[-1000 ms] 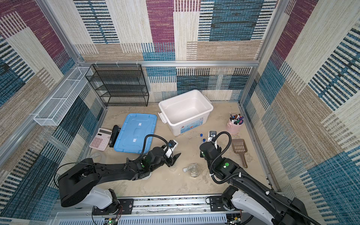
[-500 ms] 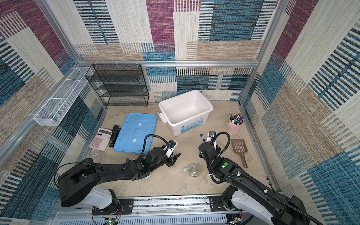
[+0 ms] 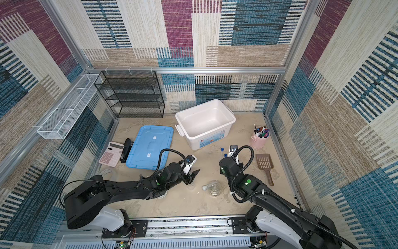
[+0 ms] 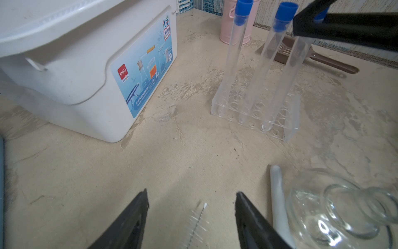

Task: Organize the chemistry lab equipment
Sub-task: 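Lower the tube into the clear rack with the right gripper, then open the right gripper and move it down toward the glass flask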

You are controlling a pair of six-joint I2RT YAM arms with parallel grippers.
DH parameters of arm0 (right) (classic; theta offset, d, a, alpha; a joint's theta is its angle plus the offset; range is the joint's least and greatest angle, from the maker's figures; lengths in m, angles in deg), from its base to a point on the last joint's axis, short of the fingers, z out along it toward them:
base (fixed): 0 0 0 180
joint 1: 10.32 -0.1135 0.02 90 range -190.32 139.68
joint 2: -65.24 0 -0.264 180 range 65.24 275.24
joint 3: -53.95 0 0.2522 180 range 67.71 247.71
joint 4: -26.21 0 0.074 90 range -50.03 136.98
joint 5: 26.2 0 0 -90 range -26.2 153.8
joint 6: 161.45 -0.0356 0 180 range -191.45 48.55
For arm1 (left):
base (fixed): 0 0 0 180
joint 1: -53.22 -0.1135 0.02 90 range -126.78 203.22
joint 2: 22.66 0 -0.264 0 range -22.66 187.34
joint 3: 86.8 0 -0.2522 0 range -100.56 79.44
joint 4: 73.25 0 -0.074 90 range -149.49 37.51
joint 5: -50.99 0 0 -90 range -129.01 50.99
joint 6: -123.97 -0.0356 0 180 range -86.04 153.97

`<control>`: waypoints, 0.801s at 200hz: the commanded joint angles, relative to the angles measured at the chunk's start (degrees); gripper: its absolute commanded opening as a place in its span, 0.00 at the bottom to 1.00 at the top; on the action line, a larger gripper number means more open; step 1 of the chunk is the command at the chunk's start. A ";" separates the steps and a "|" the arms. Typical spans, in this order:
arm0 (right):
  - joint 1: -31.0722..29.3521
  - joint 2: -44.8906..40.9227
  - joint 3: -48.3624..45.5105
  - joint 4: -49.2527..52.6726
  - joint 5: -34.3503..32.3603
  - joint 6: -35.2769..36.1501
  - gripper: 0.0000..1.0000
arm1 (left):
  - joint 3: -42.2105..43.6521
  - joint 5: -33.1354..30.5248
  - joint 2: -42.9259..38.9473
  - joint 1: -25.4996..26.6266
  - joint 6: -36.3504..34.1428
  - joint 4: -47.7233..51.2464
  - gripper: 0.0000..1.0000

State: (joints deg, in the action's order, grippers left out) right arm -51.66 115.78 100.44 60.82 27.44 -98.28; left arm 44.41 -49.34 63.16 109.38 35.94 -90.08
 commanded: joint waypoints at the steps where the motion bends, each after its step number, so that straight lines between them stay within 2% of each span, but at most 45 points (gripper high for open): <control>1: -0.14 -0.38 0.74 -1.25 0.14 0.46 0.44 | -0.26 -0.57 -0.42 0.04 1.32 -0.81 0.66; 20: -0.10 -0.93 1.15 -0.94 0.91 0.64 0.48 | -0.13 -0.66 -0.45 0.00 1.41 -0.87 0.67; 54: -0.10 -1.72 3.03 1.14 1.52 0.53 0.64 | 0.69 -1.10 -1.07 0.04 1.54 -1.57 0.71; 85: -0.12 -1.75 5.95 6.04 0.28 -1.59 0.62 | 1.44 -2.35 -1.82 0.02 1.71 -1.92 0.76; 115: -0.56 -0.27 10.37 11.17 2.53 -2.72 0.62 | 1.97 -3.77 -2.52 0.00 1.46 -1.72 0.81; 160: -5.43 1.24 14.40 16.68 2.04 -6.03 0.61 | 2.09 -6.84 -3.90 0.03 1.36 0.74 0.90</control>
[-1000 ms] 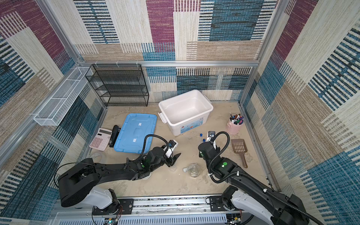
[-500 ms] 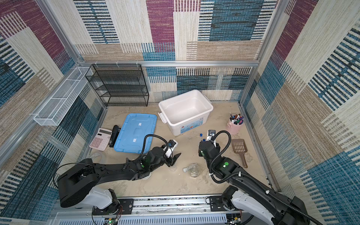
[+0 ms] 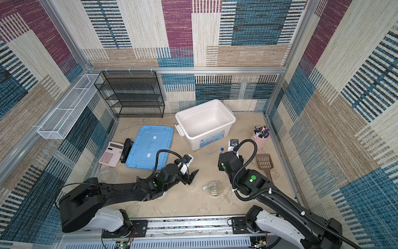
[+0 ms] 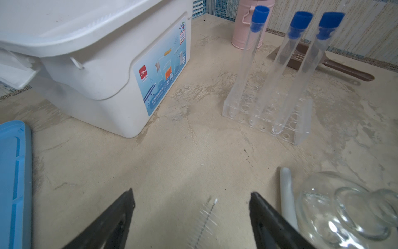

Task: Organize the chemistry lab equipment
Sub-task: 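Open the right gripper and move it down toward the glass flask, then lower the open right gripper over the neck of the glass flask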

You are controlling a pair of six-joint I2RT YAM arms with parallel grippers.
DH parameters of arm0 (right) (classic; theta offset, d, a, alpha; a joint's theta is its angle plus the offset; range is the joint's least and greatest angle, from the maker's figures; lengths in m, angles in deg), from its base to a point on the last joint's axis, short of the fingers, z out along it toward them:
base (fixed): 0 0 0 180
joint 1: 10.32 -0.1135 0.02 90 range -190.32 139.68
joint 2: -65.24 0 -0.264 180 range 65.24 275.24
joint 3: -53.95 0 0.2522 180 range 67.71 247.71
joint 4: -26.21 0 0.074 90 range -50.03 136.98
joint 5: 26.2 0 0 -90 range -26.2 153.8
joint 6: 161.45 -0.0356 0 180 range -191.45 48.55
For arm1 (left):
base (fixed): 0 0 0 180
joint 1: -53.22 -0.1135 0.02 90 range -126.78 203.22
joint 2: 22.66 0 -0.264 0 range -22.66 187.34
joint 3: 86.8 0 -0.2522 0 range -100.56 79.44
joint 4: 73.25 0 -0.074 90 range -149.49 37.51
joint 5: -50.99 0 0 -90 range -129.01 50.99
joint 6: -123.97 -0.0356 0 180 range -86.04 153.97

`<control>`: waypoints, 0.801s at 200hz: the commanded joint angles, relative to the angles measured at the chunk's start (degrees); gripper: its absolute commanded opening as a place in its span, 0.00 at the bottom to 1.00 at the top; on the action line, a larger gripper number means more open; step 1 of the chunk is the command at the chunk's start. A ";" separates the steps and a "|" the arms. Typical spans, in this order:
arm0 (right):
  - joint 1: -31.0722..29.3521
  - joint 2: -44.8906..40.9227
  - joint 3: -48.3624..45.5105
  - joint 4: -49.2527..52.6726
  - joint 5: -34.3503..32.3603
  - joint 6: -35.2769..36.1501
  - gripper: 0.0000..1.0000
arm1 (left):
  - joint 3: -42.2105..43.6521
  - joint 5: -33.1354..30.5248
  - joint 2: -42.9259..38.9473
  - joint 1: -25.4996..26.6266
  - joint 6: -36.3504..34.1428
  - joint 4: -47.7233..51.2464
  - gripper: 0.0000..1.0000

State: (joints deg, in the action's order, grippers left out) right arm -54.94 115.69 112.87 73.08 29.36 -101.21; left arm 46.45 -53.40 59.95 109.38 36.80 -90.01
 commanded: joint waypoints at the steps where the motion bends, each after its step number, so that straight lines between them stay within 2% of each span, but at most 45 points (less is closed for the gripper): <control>1: -2.32 1.36 2.08 4.60 0.05 -3.24 0.61 | 0.05 -2.81 -0.73 0.06 0.51 0.83 0.90; 30: -7.41 5.41 5.45 11.48 -1.34 -8.55 0.62 | 0.31 -4.36 -1.63 0.05 0.86 2.39 0.92; 72: -14.21 7.09 5.92 21.45 -1.34 -23.42 0.59 | 1.52 -5.29 -3.06 0.07 1.48 2.62 0.93; 103: -19.94 8.02 3.74 24.55 0.25 -32.74 0.57 | 2.14 -5.56 -3.76 0.00 1.47 2.58 0.93; 132: -22.64 10.87 1.14 23.89 3.22 -36.23 0.55 | 2.65 -5.99 -4.20 0.05 1.40 2.44 0.93; 160: -22.95 10.19 -0.66 20.71 4.94 -36.14 0.51 | 3.15 -6.35 -4.47 0.07 1.48 2.63 0.93</control>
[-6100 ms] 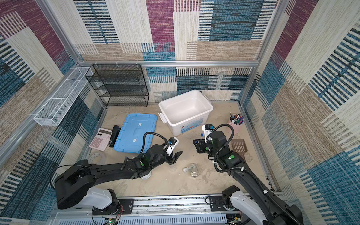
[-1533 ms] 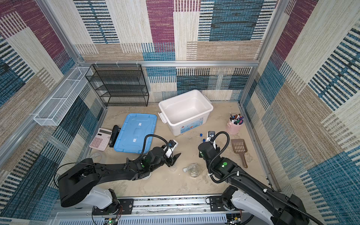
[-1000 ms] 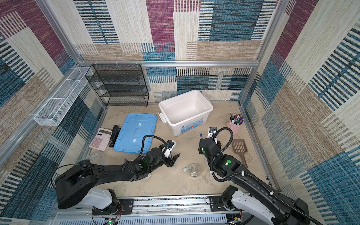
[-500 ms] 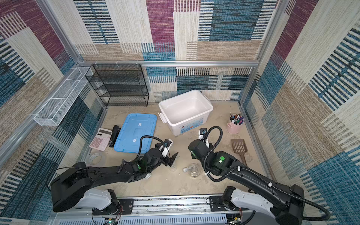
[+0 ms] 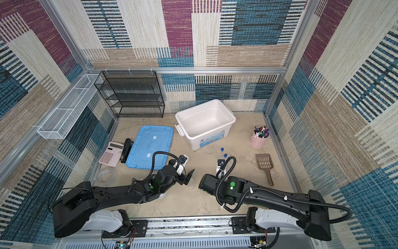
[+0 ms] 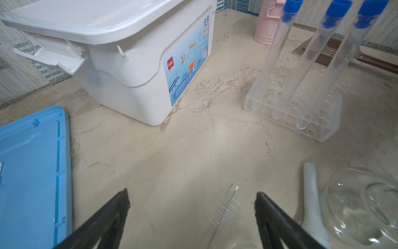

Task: Organize the chemistry lab equipment
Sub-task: 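Lower the open right gripper over the neck of the glass flask, then close the right gripper on the round glass flask's neck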

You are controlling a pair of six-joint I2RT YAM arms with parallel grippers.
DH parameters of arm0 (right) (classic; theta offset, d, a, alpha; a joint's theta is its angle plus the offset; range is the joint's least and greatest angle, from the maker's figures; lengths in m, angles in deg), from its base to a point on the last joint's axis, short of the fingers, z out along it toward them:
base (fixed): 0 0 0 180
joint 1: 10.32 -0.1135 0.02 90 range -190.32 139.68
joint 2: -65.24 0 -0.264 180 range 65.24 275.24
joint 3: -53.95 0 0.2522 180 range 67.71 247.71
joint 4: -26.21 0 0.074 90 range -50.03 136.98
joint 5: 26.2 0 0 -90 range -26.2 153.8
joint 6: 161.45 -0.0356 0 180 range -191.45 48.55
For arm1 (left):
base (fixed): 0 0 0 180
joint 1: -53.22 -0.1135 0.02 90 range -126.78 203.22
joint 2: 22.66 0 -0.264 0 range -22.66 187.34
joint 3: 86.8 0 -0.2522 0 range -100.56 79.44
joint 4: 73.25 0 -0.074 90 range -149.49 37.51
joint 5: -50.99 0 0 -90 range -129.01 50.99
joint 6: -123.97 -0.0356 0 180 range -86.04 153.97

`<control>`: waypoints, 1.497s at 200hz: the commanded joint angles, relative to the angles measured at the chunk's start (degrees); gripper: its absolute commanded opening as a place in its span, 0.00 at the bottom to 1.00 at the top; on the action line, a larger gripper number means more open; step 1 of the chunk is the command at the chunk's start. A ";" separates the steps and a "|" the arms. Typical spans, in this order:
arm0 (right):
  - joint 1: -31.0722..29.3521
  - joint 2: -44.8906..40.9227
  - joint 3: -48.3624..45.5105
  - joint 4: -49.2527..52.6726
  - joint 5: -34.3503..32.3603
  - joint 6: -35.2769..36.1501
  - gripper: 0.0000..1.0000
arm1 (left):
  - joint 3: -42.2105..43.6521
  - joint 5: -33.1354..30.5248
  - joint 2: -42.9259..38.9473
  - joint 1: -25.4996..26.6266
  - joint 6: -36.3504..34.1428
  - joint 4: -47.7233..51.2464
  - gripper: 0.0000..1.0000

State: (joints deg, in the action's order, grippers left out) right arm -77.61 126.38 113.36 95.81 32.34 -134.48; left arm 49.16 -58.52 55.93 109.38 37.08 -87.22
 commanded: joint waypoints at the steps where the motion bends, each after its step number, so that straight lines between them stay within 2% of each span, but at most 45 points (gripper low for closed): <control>1: -0.29 -0.50 -1.25 -2.12 2.04 -2.88 0.51 | 0.46 -1.24 -0.45 0.04 1.19 -0.15 0.93; 40: -0.25 -0.59 -3.30 -5.23 4.42 -2.24 0.48 | 0.75 -1.57 -0.35 0.08 1.41 -0.40 0.93; 127: -0.07 2.83 -3.31 -6.93 5.62 0.10 0.49 | 0.84 -1.41 -0.11 0.09 1.54 -0.54 0.93; 229: 3.29 6.07 -1.96 -7.29 7.27 5.22 0.35 | 1.27 -2.00 -0.32 0.06 1.81 -0.49 0.93; 299: 4.08 6.62 -1.53 -6.51 8.44 7.13 0.32 | 1.36 -2.11 -0.27 0.01 1.90 -0.75 0.93</control>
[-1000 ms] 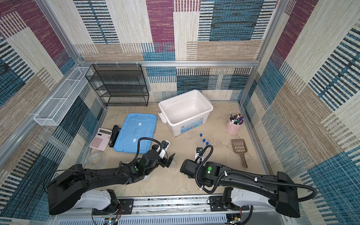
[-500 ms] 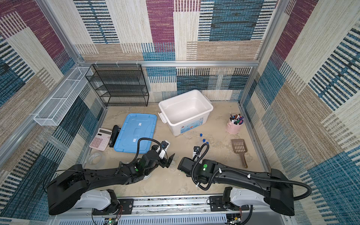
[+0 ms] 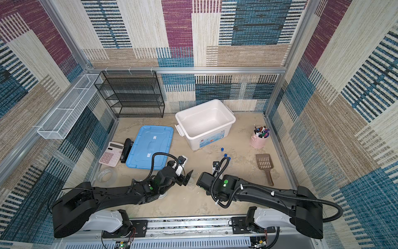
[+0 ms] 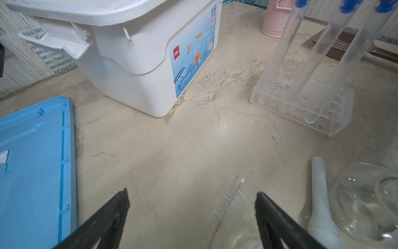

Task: Organize the chemistry lab equipment
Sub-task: 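Close the right gripper on the round glass flask's neck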

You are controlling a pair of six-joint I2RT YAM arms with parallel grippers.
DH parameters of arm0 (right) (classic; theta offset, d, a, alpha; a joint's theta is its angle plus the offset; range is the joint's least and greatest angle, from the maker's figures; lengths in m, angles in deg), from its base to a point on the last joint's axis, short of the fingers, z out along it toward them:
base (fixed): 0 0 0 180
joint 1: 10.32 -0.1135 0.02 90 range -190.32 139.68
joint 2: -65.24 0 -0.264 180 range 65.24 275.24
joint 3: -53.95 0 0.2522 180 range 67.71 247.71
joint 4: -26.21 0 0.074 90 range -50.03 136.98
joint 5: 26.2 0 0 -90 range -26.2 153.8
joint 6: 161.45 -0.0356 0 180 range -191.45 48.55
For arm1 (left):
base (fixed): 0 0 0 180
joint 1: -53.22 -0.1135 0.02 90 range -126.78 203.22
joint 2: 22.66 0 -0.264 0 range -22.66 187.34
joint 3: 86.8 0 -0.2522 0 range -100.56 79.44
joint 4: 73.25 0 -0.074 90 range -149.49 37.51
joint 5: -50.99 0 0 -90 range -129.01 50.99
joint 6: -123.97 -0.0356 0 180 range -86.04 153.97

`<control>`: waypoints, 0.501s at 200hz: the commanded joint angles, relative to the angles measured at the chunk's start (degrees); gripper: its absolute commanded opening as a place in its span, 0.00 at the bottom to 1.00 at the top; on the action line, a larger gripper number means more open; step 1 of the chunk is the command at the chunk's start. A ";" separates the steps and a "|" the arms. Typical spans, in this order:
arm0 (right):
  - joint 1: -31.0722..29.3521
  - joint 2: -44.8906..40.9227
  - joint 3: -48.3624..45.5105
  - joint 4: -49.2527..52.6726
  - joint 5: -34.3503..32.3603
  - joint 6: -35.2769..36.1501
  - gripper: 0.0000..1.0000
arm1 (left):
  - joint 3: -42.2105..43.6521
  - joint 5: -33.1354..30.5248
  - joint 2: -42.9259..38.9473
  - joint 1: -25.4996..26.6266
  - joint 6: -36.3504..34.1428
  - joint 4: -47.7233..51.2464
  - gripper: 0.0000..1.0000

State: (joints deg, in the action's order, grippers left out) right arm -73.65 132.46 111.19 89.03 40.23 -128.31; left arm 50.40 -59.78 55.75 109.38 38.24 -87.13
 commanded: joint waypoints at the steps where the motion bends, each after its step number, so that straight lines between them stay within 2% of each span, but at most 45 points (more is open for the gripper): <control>1: 0.04 0.58 0.64 0.30 0.55 1.01 0.32 | 0.12 -0.89 -0.10 0.05 0.74 -0.84 0.93; 100: 0.38 0.85 0.59 0.22 1.42 1.78 0.23 | 0.12 -0.94 -0.01 0.01 0.65 -0.99 0.93</control>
State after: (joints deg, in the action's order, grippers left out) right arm -73.30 133.20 111.67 89.30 40.77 -126.87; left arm 50.42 -59.81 55.75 109.38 38.33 -87.13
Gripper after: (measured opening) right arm 0.267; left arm 0.934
